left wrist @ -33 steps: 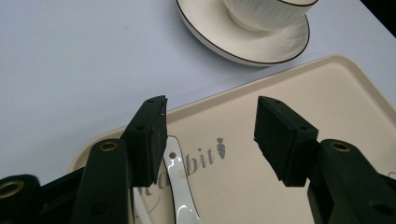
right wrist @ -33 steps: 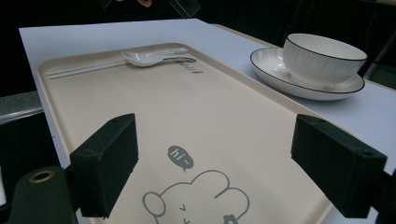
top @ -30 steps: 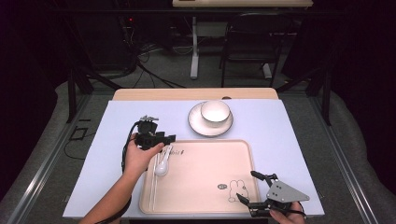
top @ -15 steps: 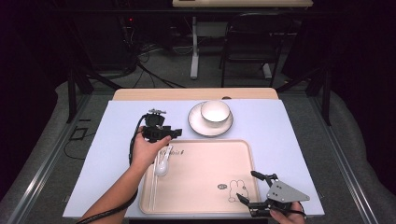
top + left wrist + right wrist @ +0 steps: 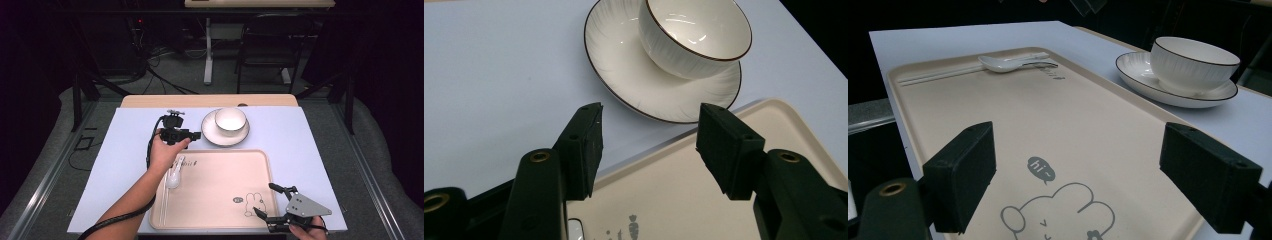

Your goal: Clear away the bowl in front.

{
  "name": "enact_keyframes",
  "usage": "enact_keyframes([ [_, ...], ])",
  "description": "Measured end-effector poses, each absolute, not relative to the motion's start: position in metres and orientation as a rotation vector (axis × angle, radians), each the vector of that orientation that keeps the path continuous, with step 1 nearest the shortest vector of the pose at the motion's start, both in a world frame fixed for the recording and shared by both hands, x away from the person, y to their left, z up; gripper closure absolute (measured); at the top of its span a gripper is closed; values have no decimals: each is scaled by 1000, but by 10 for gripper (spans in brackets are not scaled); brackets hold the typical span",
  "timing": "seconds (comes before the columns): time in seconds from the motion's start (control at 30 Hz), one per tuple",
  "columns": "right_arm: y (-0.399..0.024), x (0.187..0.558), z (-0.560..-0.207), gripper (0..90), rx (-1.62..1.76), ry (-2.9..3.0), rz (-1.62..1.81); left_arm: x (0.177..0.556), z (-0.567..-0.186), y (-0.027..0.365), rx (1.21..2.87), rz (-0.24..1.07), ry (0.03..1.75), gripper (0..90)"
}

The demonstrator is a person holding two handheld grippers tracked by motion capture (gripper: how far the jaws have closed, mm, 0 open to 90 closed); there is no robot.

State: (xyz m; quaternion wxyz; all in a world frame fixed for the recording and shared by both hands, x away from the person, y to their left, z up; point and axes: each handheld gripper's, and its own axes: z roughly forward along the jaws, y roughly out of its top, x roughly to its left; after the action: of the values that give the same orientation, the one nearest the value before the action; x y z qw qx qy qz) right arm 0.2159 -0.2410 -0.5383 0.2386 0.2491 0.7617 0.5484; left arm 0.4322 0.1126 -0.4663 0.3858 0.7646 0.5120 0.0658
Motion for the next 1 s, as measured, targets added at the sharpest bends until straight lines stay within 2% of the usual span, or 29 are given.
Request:
enact_keyframes([
  [1.0,-242,216,-537,145,679,2080,1510,491,-472,56,1885,150,1382,433],
])
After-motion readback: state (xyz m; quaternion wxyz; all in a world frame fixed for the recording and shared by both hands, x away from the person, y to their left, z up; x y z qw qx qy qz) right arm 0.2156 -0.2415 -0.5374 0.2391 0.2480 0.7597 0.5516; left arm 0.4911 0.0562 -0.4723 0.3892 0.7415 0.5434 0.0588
